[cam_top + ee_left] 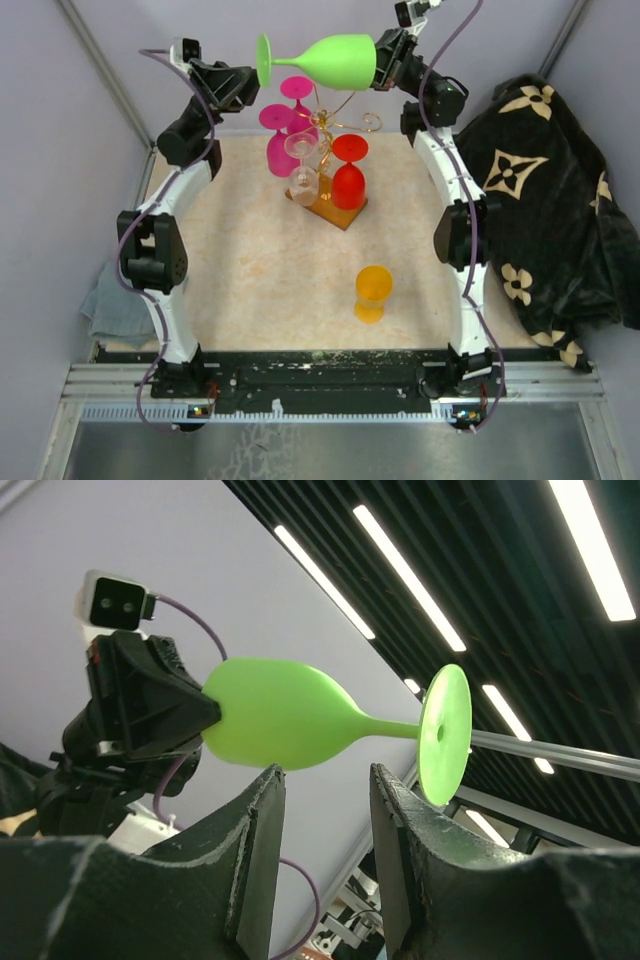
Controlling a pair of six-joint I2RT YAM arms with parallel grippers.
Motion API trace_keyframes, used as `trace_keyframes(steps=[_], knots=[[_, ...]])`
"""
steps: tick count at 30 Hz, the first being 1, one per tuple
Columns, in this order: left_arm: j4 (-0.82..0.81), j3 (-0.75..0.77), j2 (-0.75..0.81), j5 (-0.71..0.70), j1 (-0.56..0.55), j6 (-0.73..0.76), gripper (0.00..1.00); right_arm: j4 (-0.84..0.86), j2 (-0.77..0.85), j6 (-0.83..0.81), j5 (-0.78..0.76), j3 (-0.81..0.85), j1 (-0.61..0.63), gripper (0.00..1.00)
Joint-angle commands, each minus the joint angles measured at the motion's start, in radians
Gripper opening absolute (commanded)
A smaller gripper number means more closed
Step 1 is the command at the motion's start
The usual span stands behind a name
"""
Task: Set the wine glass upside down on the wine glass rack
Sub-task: Turn the wine glass upside down at the wine rack.
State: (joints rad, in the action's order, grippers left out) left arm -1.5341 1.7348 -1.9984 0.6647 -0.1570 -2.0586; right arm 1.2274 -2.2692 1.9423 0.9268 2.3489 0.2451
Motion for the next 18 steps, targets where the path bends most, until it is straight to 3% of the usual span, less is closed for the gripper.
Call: trace_keyframes(steps=[1, 18], knots=[[-0.256, 0.026, 0.010, -0.067, -0.024, -0.227, 0.46, 0.084, 0.025, 0.024, -0.002, -0.031, 0.016, 0.00], [-0.256, -0.009, 0.116, -0.059, -0.029, -0.217, 0.45, 0.111, 0.028, 0.014, -0.011, -0.063, 0.026, 0.00]])
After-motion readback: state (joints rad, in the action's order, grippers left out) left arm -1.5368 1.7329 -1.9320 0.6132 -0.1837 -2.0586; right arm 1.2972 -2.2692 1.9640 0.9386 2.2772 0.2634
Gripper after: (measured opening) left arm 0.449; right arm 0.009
